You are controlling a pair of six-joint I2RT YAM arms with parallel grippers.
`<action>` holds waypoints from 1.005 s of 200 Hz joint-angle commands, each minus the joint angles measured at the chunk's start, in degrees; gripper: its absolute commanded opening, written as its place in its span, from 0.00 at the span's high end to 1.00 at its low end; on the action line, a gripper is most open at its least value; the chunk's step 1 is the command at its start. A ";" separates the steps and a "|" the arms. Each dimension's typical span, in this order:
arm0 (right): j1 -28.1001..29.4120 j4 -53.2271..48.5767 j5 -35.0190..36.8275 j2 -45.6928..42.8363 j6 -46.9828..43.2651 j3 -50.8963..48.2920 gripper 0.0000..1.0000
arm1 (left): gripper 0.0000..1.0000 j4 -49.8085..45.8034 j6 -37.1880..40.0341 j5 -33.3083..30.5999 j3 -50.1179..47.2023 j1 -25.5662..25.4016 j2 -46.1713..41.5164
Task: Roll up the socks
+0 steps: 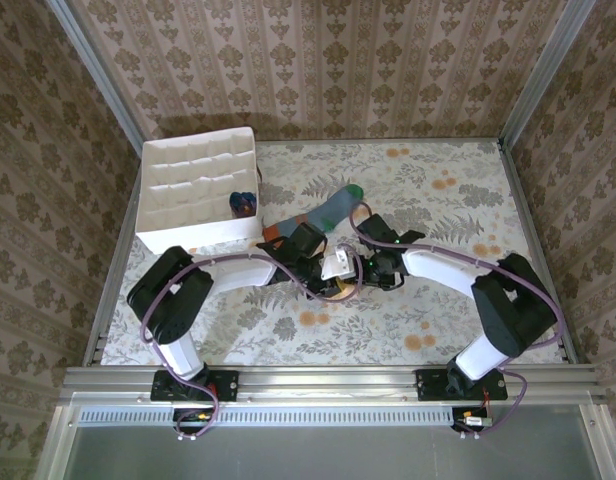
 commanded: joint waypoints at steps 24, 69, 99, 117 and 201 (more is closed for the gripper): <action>0.49 1.36 4.12 -12.17 9.85 -5.43 0.44 | 0.93 2.91 -12.99 8.45 -2.97 5.77 3.77; 0.49 5.68 3.23 -14.93 15.20 -9.31 0.39 | 0.93 7.88 -20.66 16.80 -3.44 9.95 7.00; 0.65 9.74 0.86 -12.20 17.86 -9.94 0.36 | 0.93 9.07 -23.67 19.45 -2.89 11.52 9.23; 0.62 12.79 0.14 -10.06 19.84 -10.22 0.35 | 0.93 9.64 -24.28 20.77 -2.61 12.18 10.43; 0.66 20.93 -2.17 -0.41 25.35 -8.48 0.33 | 0.93 10.12 -25.74 24.00 -2.00 14.17 13.28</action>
